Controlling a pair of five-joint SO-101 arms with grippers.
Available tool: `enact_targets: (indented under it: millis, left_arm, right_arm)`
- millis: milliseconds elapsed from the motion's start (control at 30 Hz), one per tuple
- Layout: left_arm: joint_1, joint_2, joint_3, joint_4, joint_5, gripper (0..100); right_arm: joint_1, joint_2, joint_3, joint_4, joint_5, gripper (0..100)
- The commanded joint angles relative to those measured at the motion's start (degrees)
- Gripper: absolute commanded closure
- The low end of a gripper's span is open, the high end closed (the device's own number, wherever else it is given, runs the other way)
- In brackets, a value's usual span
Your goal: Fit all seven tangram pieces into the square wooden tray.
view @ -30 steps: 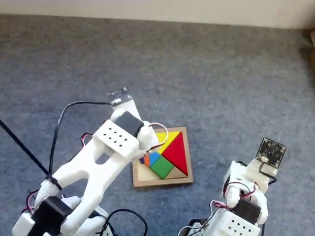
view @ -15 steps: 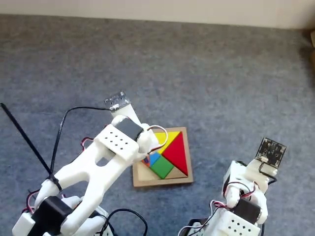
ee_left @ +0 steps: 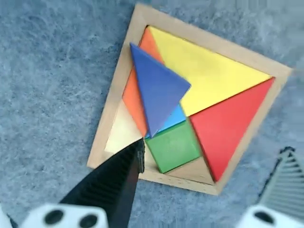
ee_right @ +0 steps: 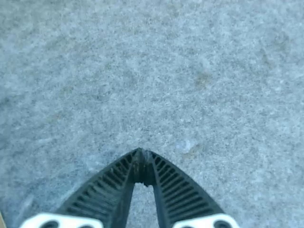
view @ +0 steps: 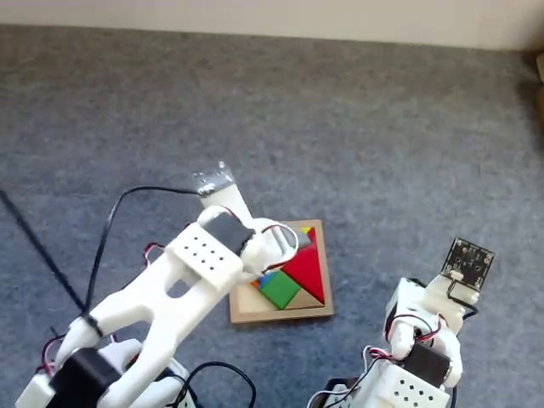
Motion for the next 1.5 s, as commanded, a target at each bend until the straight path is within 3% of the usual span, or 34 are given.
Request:
enact_targets:
  millis: [0, 433, 733, 900, 1267, 1467]
  left_arm:
    - [-4.18, -7.25, -0.31, -0.26, 0.18, 60]
    - [-20.35, -12.70, 2.59, -0.70, -10.02, 60]
    - [-35.21, -12.79, 0.13, 2.11, -24.00, 60]
    - [-41.98, -12.79, 1.89, 2.55, -26.73, 60]
    - [-47.96, -12.79, 9.98, 1.85, -30.77, 60]
    - [-48.84, -12.79, 18.07, -7.12, -30.68, 60]
  right_arm:
    - [0.75, -1.01, 6.37, -1.36, 0.79, 99.3]
    - [0.75, -1.01, 6.37, -1.36, 0.79, 99.3]
    - [0.75, -1.01, 6.29, -1.36, 0.97, 99.3]
    - [-1.89, -0.75, 1.71, -1.01, 11.16, 99.2]
    - [-15.78, -0.22, -19.21, 6.81, 14.15, 89.0]
    - [-19.12, 12.53, -30.20, 7.52, 14.15, 88.6]
